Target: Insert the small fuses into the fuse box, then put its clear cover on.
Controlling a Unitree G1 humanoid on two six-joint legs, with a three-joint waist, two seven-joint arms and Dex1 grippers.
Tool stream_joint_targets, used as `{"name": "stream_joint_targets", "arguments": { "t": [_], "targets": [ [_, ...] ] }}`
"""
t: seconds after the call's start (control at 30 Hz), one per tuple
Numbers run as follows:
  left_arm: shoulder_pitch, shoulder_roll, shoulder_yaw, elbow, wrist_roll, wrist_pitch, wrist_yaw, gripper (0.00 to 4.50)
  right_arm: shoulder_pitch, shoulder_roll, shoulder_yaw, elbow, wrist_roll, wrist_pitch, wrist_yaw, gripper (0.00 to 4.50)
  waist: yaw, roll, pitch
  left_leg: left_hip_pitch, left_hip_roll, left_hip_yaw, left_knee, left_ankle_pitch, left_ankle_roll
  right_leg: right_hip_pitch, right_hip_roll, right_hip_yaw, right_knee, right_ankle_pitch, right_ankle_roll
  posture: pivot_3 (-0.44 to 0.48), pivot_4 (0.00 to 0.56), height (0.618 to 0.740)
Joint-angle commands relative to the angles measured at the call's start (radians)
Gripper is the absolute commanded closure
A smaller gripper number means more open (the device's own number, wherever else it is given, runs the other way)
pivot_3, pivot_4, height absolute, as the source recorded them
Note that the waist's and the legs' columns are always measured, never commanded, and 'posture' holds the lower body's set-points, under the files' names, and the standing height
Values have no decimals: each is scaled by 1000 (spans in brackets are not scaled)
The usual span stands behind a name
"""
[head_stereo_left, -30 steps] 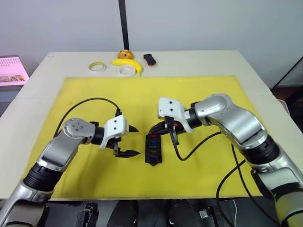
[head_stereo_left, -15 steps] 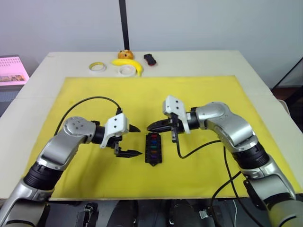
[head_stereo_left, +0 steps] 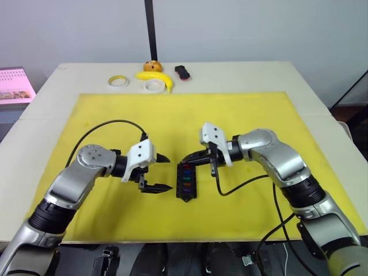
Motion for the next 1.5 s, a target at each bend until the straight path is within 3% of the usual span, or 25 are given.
{"name": "stream_joint_targets", "arguments": {
  "t": [0.03, 0.7, 1.0, 1.5],
  "targets": [
    [1, 9, 13, -38, -2, -11, 6, 0, 6, -2, 11, 5, -15, -27, 22, 4483, 0, 0, 0, 0, 0, 0, 0, 0, 0, 0, 0, 0, 0, 0, 0, 0, 150, 740],
    [8, 16, 9, -50, 3, -13, 16, 0, 65, -9, 90, 92, -137, -127, 26, 4483, 1, 0, 0, 4, 0, 0, 0, 0, 0, 4, 0, 0, 0, 0, 0, 0, 150, 740],
    [10, 16, 9, -53, 9, -15, 16, 0, 67, -5, 122, 120, -192, -141, 24, 4483, 2, 0, -1, 15, 0, 0, -2, 0, 0, 16, 0, 0, -4, 0, 0, 0, 150, 740],
    [27, 46, 86, -104, -65, 23, 16, 0, -77, 3, -103, -167, 83, 138, 21, 4483, -1, 0, 0, 11, 1, 0, -2, 0, 0, 11, 0, 0, -3, 0, 0, 0, 150, 740]
  ]
}}
